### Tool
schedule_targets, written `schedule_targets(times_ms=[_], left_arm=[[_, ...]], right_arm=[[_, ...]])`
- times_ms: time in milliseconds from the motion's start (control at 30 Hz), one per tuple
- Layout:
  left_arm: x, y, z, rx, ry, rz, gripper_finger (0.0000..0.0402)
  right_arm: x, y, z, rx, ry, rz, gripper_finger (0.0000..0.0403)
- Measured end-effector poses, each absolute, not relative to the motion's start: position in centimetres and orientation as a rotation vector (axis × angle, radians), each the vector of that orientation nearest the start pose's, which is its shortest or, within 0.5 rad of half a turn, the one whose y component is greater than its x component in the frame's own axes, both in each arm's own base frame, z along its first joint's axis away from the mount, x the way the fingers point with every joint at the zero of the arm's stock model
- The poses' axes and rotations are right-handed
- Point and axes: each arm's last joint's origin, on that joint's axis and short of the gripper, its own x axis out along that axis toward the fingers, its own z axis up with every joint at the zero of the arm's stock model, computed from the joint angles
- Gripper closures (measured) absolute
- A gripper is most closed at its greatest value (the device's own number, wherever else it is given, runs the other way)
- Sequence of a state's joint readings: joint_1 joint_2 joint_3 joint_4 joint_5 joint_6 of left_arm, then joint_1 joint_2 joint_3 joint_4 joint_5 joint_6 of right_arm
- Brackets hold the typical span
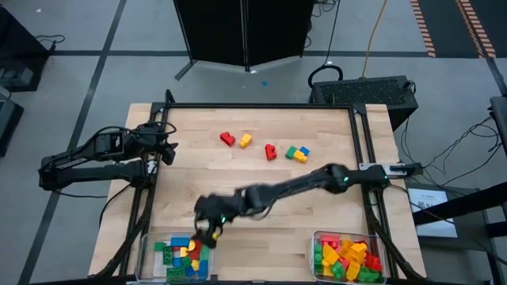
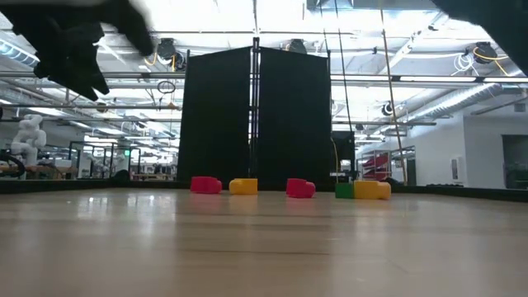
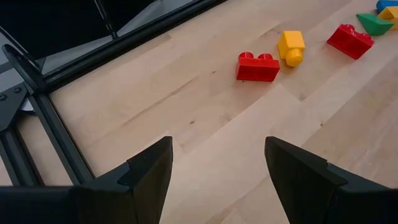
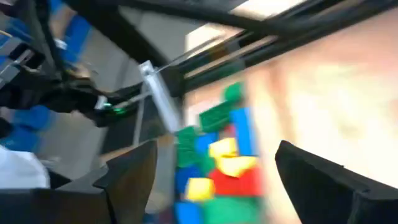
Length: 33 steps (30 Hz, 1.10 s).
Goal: Sort blocks by size
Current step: Put the yellow game piece into the right transparent bin
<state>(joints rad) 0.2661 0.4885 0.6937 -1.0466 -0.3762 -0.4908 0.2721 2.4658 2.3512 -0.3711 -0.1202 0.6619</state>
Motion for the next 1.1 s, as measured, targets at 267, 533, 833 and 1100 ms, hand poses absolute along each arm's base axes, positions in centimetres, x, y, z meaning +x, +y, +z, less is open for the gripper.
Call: schedule_targets(times_ms=[267, 533, 833, 1100], left_arm=[[7.2, 3.1, 26.5, -0.398, 0.688, 0.798, 0.0146], [7.2, 3.1, 26.5, -0.398, 0.689, 0.797, 0.0146], [7.2, 3.1, 26.5, -0.397, 0.693, 0.792, 0.0146], [7.2, 3.1, 26.5, -0.394, 0.694, 0.792, 0.0146]], right_arm=[[44.1, 6.5, 34.1, 0.261, 0.989, -0.347, 0.0121], [37.2, 0.5, 38.0, 0.194, 1.124, -0.617, 0.0143], [32.0, -4.3, 33.1, 0.302, 1.243, -0.776, 0.0147], [28.8, -4.6, 26.4, 0.504, 1.201, -0.765, 0.0147]])
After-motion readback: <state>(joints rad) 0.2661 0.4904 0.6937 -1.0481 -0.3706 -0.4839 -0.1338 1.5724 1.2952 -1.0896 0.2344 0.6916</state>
